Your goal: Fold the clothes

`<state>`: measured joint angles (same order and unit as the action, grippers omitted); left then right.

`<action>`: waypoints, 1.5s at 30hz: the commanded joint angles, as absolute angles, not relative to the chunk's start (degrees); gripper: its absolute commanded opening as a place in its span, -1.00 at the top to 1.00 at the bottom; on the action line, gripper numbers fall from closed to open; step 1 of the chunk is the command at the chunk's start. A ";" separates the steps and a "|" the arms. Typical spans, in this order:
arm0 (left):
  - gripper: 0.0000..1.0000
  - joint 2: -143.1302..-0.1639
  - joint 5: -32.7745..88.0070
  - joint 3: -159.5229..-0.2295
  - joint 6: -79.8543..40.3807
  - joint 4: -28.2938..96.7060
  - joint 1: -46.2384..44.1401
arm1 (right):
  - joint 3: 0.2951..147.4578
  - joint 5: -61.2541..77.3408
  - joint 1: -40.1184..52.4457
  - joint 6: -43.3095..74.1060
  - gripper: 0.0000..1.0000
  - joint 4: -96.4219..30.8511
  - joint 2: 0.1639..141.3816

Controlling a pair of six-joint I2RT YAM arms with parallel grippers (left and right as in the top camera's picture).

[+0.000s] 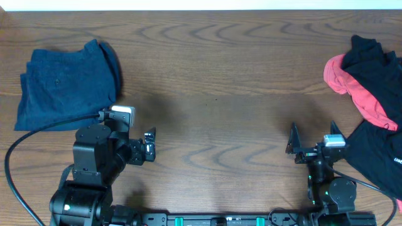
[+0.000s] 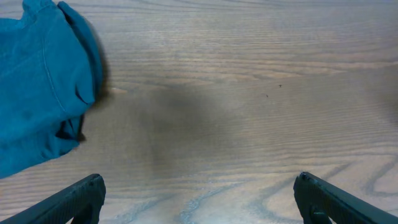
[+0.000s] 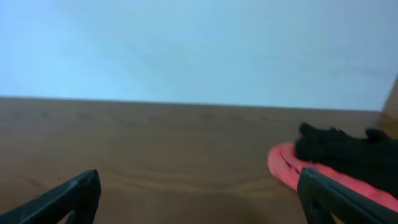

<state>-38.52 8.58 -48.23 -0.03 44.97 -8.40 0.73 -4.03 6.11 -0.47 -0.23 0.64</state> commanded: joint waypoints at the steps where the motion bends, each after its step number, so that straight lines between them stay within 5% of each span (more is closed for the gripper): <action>1: -0.96 -38.48 7.90 -48.21 0.12 44.88 -8.43 | 0.30 0.01 4.54 -4.16 -0.98 -1.67 0.27; 45: -0.96 -37.82 7.90 -48.12 0.12 44.91 -8.40 | 0.32 2.39 4.40 -1.76 -0.99 -4.05 0.27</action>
